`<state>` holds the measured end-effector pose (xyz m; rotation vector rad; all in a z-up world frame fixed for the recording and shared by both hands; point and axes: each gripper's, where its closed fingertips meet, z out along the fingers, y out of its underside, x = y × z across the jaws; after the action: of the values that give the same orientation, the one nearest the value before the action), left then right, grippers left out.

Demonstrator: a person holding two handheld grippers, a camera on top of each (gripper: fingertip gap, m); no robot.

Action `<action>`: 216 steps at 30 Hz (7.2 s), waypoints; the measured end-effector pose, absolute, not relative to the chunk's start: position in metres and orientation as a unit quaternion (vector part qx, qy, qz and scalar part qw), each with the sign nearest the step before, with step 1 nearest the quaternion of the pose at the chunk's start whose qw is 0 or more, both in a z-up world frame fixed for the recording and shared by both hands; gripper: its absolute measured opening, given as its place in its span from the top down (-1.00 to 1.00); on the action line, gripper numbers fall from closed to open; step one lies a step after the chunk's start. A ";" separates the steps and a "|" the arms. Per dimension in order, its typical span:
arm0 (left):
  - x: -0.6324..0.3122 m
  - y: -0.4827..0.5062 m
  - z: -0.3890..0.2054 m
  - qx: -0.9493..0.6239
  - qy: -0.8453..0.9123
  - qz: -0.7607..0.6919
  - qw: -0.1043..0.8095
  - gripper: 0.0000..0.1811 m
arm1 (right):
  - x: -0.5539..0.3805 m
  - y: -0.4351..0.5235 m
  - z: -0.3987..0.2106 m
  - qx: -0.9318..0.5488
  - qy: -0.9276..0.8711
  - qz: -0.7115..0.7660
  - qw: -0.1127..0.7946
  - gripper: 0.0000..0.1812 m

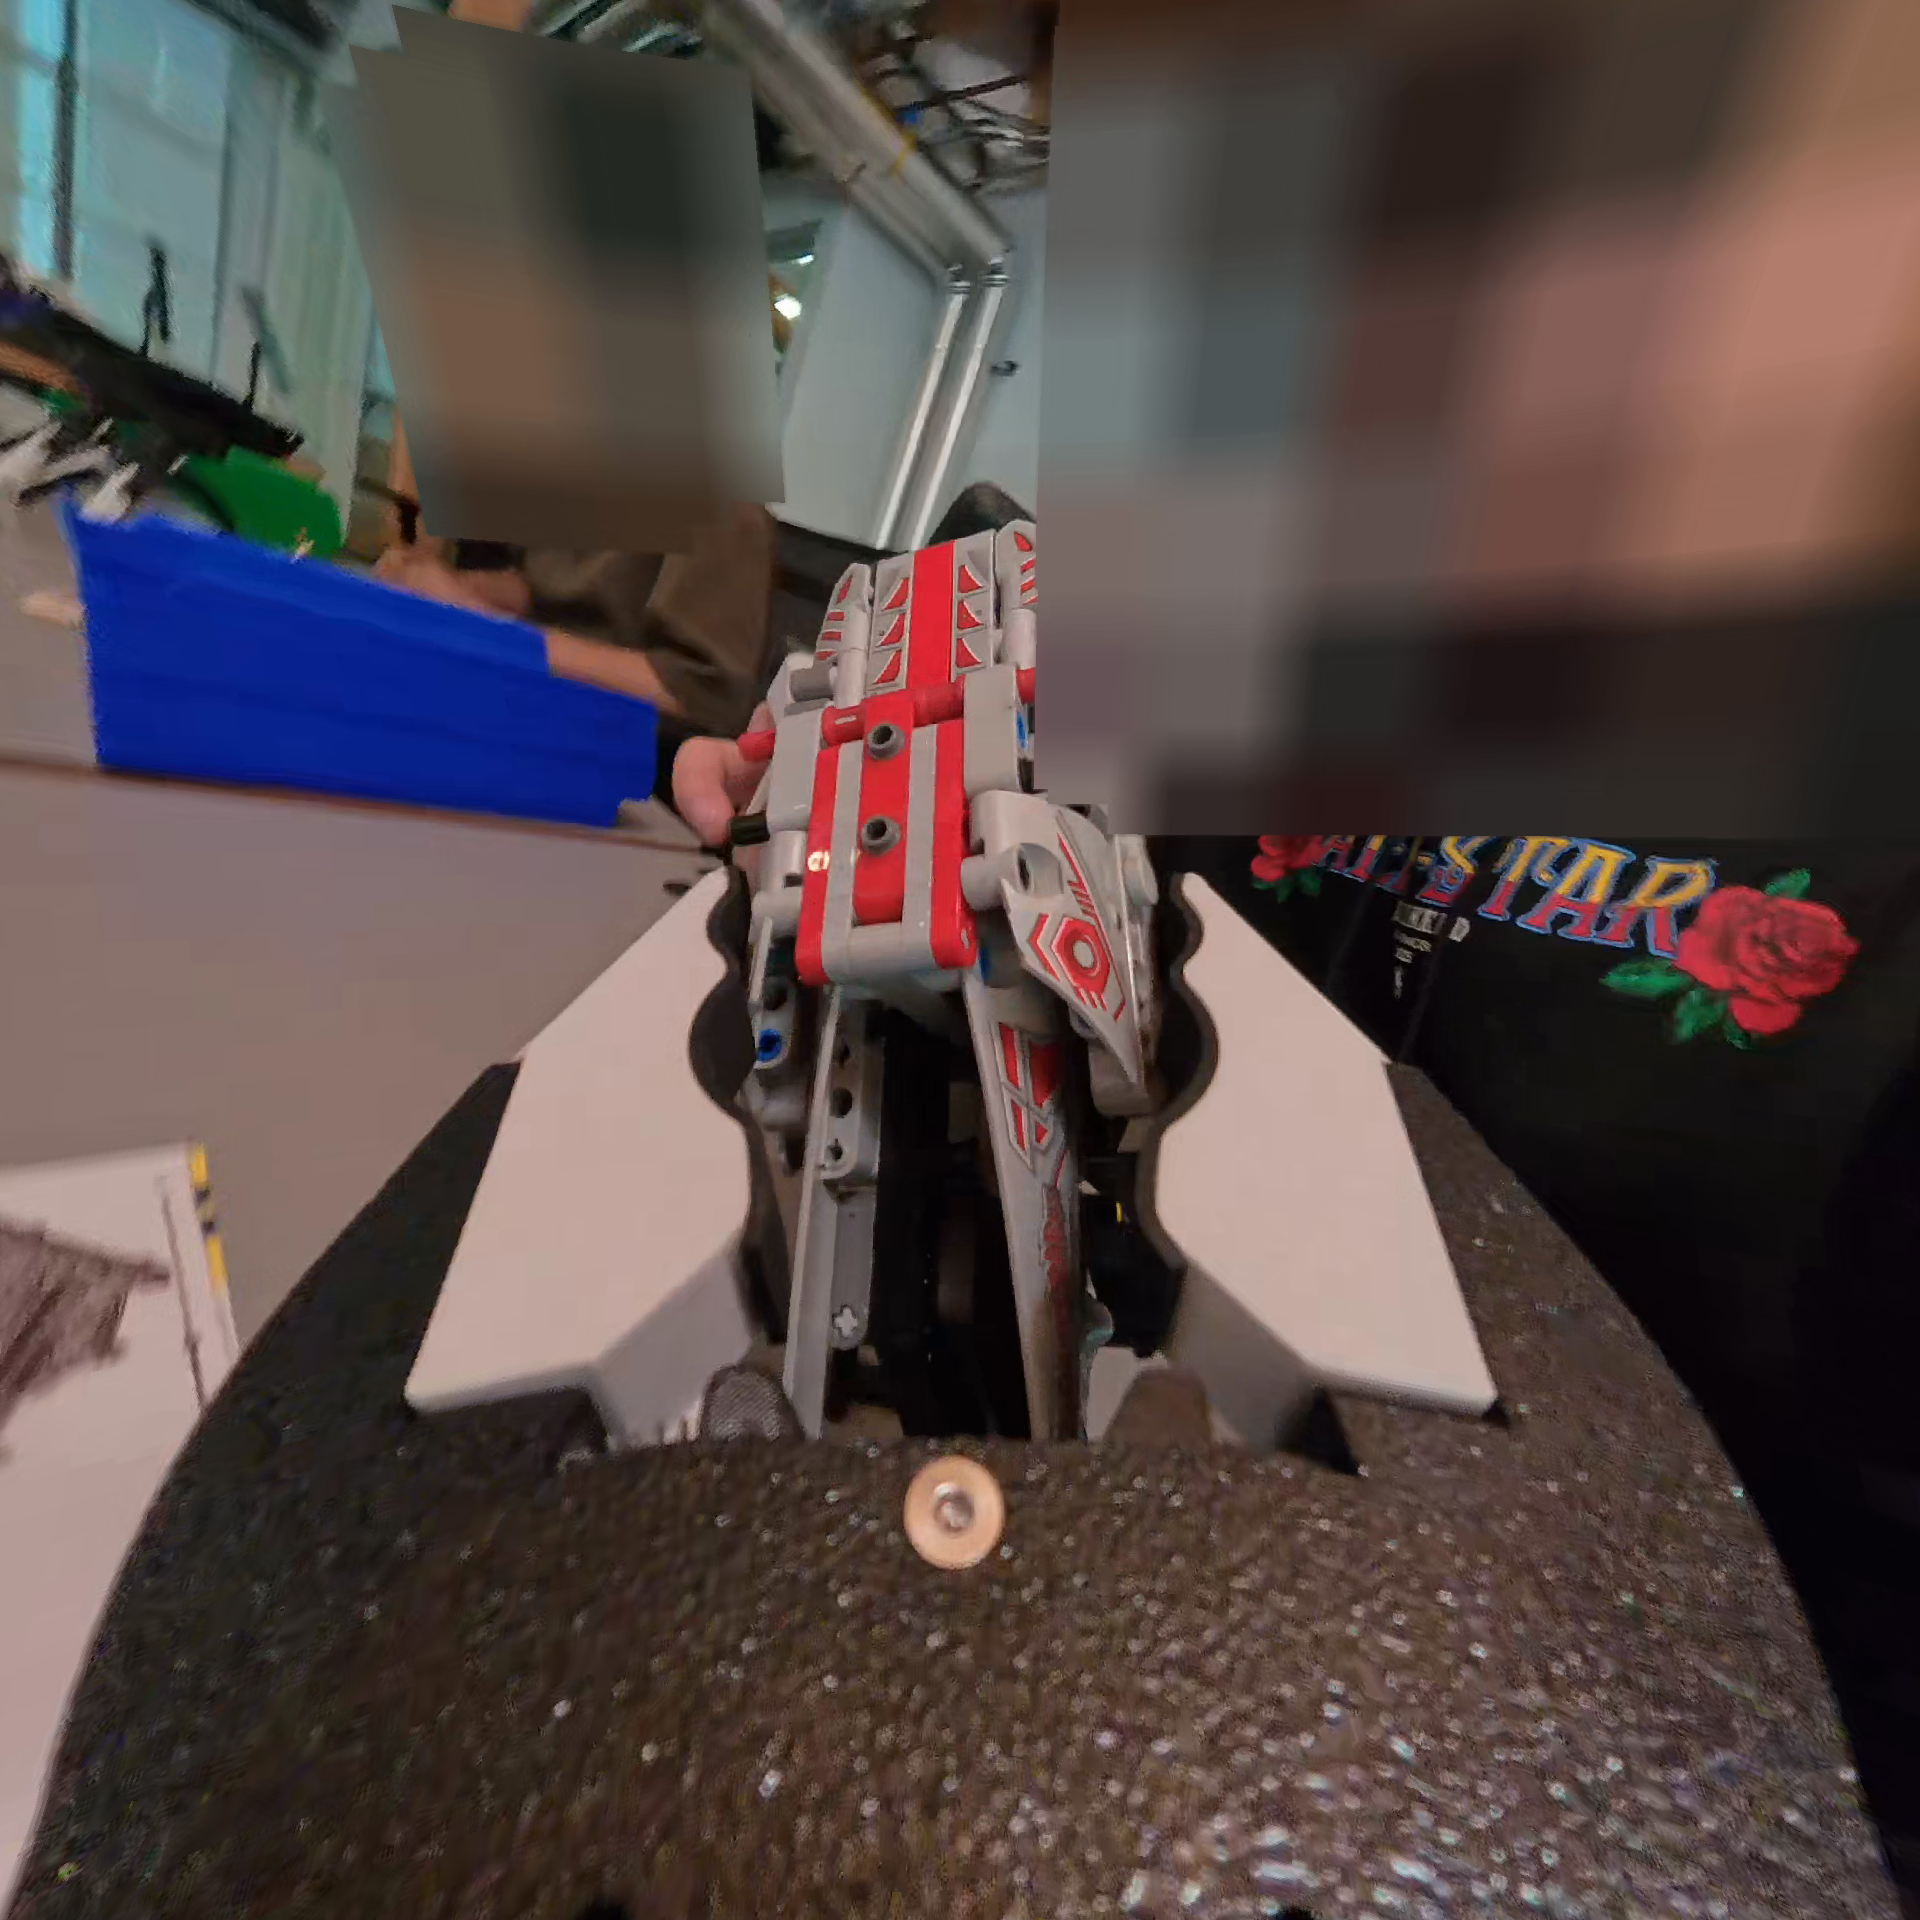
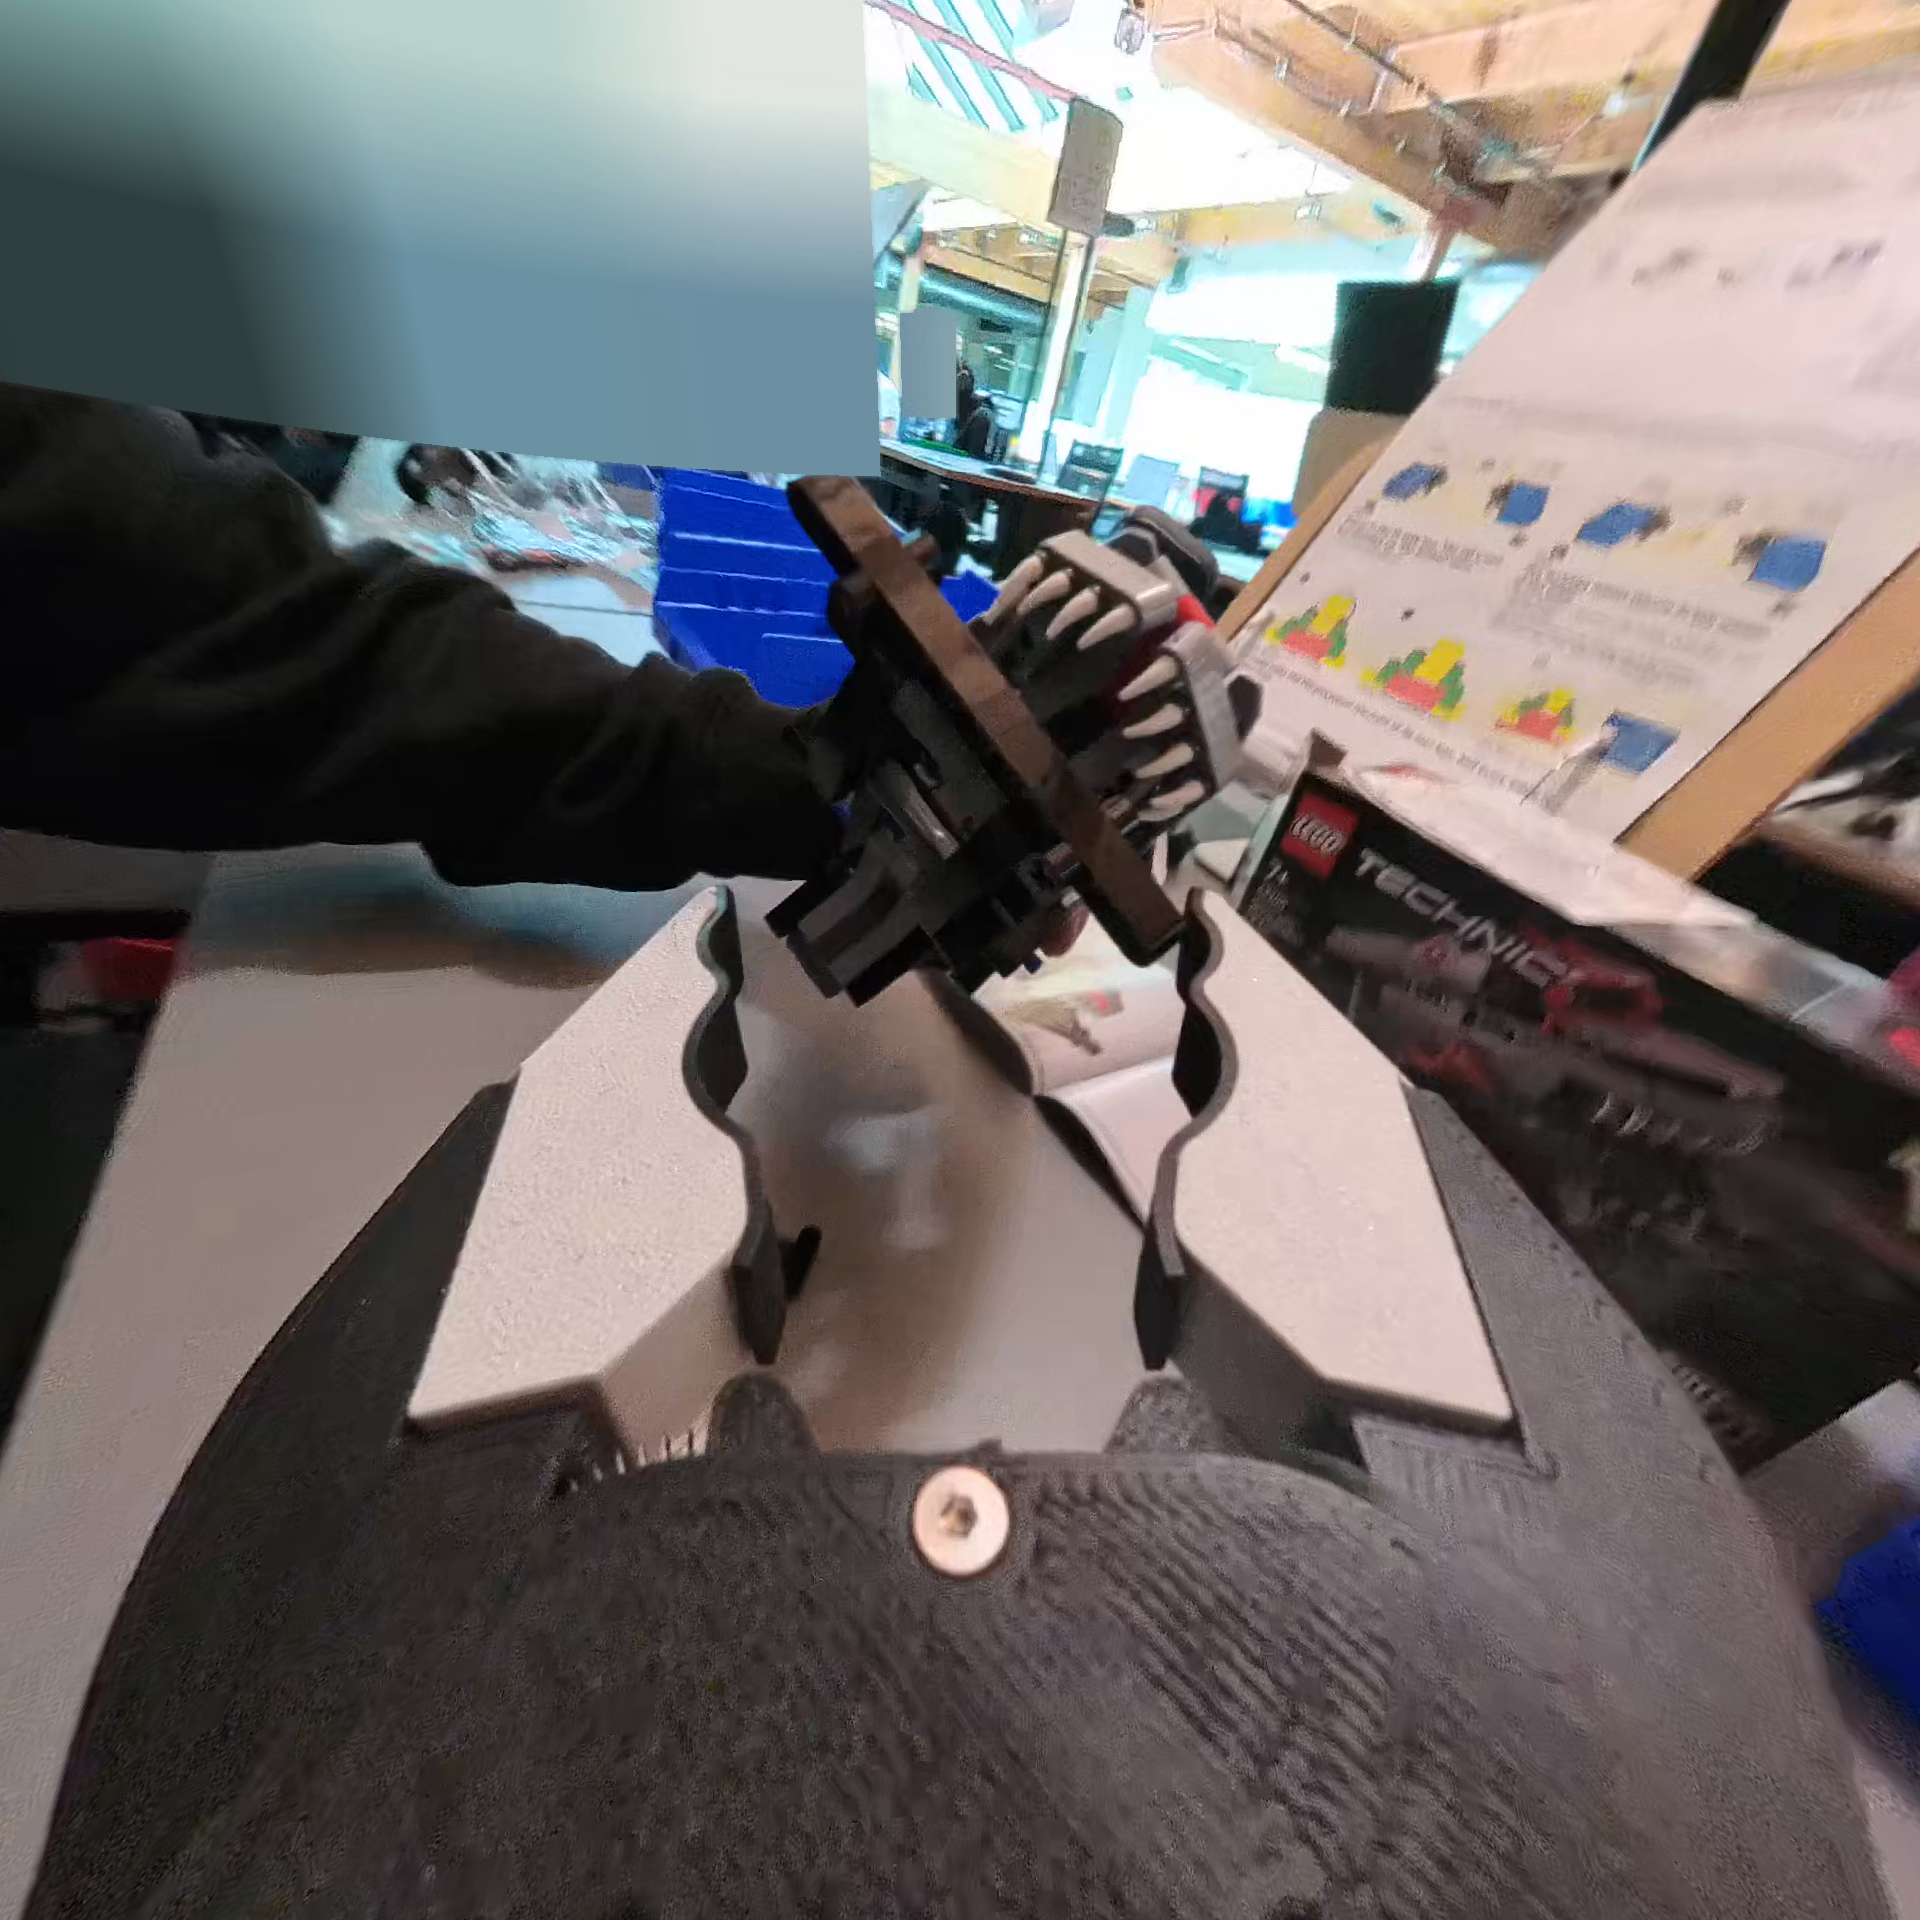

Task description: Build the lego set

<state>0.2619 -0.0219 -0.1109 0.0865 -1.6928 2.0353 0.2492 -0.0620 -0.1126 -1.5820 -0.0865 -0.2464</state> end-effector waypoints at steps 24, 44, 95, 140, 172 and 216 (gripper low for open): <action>0.209 -0.025 -0.038 -0.180 -0.500 0.811 0.247 0.17 | 0.217 -0.026 -0.061 -0.591 -0.084 -0.426 0.680 0.31; 0.218 -0.036 -0.042 -0.155 -0.475 0.819 0.281 0.18 | 0.227 -0.025 -0.067 -0.592 -0.053 -0.380 0.709 0.17; 0.276 -0.032 -0.146 0.224 -0.613 0.746 0.133 0.34 | 0.259 -0.034 -0.171 -0.676 0.223 -0.006 0.702 0.27; 0.282 -0.075 -0.216 0.036 -0.888 0.431 -0.158 0.73 | 0.233 -0.112 -0.250 -0.763 0.354 0.155 0.518 0.39; 0.286 -0.080 -0.220 0.134 -0.914 0.350 -0.152 0.63 | 0.291 -0.092 -0.258 -0.880 0.092 -0.045 0.464 0.01; 0.275 -0.084 -0.219 -0.103 -0.935 0.202 -0.271 0.95 | 0.292 -0.092 -0.262 -0.885 0.105 -0.050 0.450 0.00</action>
<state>0.2751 -0.0845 -0.2188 -0.3961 -3.5874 0.7744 0.2920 -0.0920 -0.2621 -2.1883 0.2590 -0.1225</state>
